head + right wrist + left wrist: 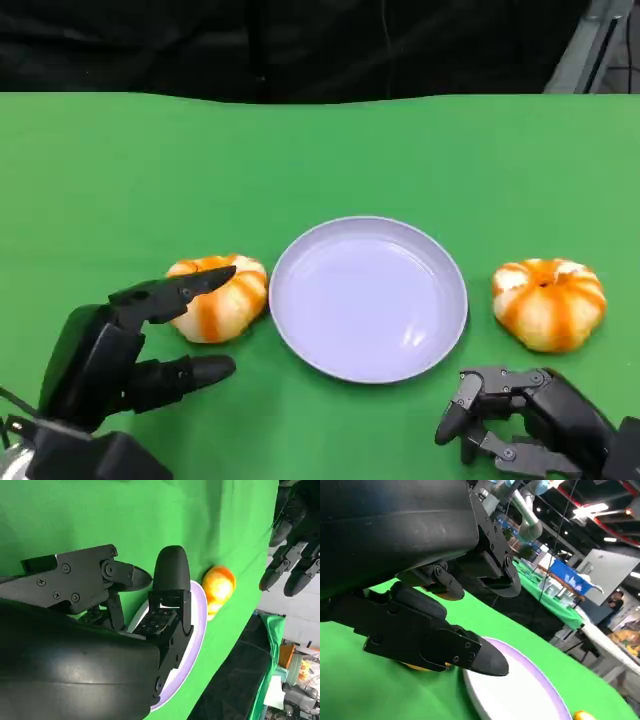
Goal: Grasp the bread from the table and place it into the plate.
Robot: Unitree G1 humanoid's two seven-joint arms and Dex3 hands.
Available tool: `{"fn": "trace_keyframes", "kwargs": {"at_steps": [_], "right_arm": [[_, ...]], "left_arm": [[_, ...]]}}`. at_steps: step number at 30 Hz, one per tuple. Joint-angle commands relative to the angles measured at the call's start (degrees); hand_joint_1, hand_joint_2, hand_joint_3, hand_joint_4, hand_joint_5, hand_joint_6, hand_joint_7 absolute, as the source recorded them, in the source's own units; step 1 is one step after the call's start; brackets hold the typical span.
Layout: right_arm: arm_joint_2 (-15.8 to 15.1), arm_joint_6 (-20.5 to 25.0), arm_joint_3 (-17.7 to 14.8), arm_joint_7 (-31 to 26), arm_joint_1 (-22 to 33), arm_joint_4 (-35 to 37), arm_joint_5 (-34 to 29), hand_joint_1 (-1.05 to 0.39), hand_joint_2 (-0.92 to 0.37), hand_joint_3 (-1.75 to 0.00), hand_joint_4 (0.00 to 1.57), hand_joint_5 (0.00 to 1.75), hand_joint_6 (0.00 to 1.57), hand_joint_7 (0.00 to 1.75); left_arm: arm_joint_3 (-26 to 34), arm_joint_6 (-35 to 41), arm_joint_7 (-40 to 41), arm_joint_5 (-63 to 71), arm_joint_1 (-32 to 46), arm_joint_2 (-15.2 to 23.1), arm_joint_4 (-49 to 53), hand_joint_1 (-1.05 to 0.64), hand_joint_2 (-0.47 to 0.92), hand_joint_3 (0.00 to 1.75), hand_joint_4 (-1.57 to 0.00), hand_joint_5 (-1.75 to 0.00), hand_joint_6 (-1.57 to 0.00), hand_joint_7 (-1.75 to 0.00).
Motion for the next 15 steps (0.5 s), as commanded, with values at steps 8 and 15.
{"fn": "trace_keyframes", "kwargs": {"at_steps": [8, 15], "right_arm": [[-0.56, 0.08, -0.41, -0.15, 0.32, -0.47, 0.34, -0.01, -0.92, -0.46, 0.72, 1.51, 0.82, 1.03], [-0.48, -0.04, -0.46, -0.08, 0.34, -0.4, 0.53, -0.01, -0.92, -0.46, 0.72, 1.51, 0.83, 1.02]], "left_arm": [[-10.63, 12.32, 15.08, 12.05, -6.1, 7.11, 2.29, -0.8, 0.92, 0.09, -0.46, 0.0, -0.56, 0.0], [-14.1, 14.48, 17.04, 10.79, -6.88, 8.51, 2.6, -0.82, 0.92, 0.09, -0.44, 0.0, -0.56, 0.0]]}}
